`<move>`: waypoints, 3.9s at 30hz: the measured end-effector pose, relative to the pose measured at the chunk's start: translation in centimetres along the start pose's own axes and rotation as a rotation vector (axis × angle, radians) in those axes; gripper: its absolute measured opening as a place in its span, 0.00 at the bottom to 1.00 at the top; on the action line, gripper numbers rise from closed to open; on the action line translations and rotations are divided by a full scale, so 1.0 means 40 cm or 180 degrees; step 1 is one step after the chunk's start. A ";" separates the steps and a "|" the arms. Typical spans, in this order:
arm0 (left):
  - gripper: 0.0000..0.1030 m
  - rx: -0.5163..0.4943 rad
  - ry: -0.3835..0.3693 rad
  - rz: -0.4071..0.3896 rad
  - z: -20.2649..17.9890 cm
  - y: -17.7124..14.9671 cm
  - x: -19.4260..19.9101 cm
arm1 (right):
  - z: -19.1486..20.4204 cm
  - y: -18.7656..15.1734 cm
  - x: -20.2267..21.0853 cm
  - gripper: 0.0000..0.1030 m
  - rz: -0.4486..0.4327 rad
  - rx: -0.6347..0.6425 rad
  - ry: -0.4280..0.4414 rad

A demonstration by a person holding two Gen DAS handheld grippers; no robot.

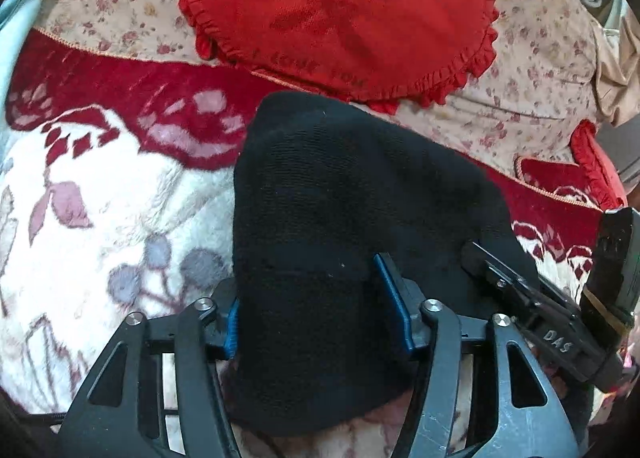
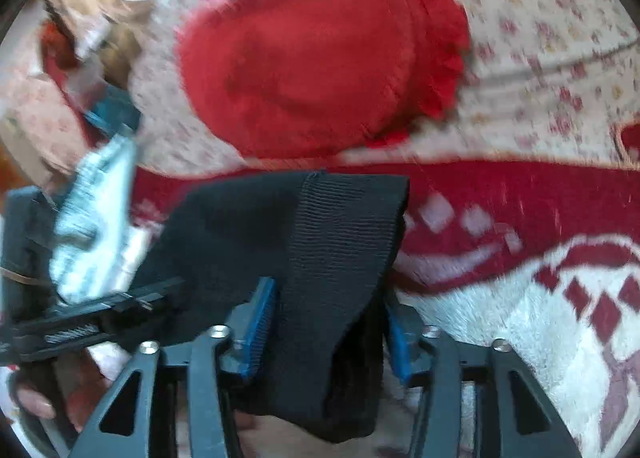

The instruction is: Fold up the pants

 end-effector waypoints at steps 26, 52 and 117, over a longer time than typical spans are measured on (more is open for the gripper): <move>0.65 -0.0301 0.0608 -0.0299 -0.023 0.034 0.037 | 0.085 -0.028 0.058 0.48 0.0001 0.0697 -0.0404; 0.65 -0.0401 0.0946 -0.1099 -0.031 -0.135 0.326 | 0.193 -0.070 0.264 0.47 -0.0338 0.0541 -0.0354; 0.65 -0.0413 0.0905 -0.1102 -0.056 -0.196 0.370 | 0.229 -0.118 0.301 0.47 -0.0315 0.0545 -0.0318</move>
Point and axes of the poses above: each gripper's, at about its wrist camera, not at the fingertips, and x roughly against the way its jaws point, z to its left, y to its top, the point moved 7 cm from there along -x, roughly the way its jaws point, and after that the axes turned 6 degrees about x, right-handed, at the moved point
